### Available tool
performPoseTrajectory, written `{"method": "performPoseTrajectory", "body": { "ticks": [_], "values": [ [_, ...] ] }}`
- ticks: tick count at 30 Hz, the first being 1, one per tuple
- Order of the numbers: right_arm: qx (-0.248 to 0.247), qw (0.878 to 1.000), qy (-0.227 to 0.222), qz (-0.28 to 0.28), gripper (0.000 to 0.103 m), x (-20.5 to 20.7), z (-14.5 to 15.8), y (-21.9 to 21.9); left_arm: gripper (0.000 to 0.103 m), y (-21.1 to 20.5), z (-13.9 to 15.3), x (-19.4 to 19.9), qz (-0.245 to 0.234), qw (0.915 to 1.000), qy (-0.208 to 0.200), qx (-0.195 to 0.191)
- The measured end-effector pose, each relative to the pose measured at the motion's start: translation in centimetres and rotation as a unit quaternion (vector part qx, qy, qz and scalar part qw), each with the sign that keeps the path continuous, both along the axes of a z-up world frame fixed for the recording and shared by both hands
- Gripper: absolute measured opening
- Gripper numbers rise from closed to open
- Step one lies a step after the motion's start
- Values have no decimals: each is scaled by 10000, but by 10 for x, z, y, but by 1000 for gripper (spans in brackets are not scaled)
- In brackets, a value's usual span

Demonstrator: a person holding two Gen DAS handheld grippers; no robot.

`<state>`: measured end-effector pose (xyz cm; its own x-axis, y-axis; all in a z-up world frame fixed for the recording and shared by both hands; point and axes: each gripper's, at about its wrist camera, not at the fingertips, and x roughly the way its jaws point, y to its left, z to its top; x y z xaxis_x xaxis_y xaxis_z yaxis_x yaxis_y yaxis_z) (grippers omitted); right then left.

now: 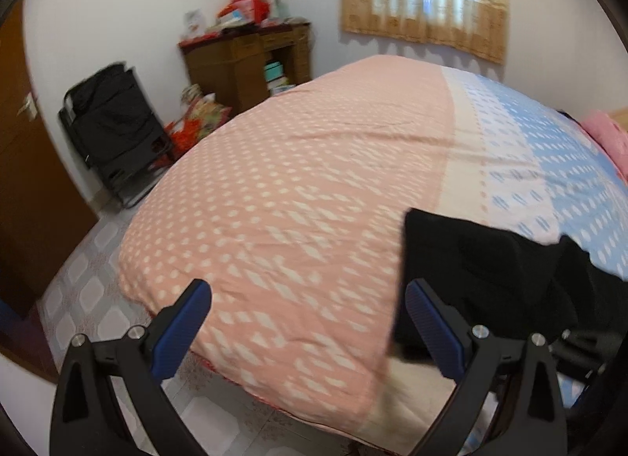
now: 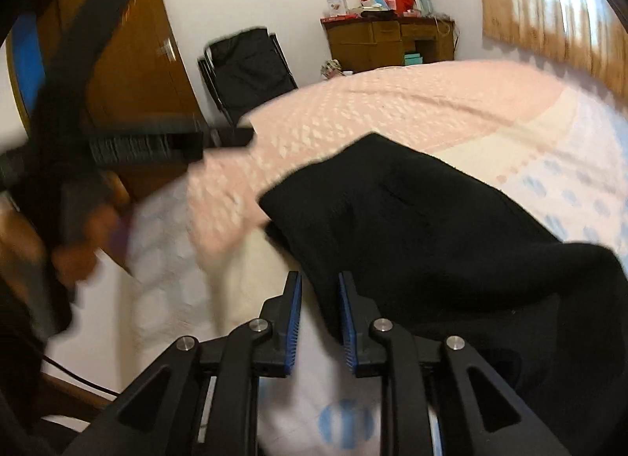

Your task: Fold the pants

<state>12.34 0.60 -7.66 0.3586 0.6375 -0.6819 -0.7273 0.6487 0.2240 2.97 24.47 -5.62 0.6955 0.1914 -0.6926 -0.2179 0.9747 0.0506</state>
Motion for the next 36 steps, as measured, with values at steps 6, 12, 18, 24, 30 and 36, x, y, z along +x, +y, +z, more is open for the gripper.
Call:
{"method": "performPoseTrajectory", "body": {
  "ticks": [6,12,18,24,30,36],
  "values": [
    [949,9937,242,-539,21,-1,35,-66,102,-37,-7,-12,-1007,9949,32,-49],
    [769,9786,191,-1900,21,13,37,-146,101,-57,-36,-15,-1253,9891,450,-625],
    [899,9830,436,-1539,20,8,28,-128,101,-48,-40,-19,-970,9928,417,-561],
    [489,9981,201,-313,21,5,25,-38,101,-19,-20,-31,-674,9974,250,77],
    [-687,9930,-731,619,21,-9,-2,52,101,23,-5,-44,-52,9999,99,17],
    [-425,9943,-749,636,11,5,-7,56,101,27,-13,-43,37,9999,137,0]
  ]
}}
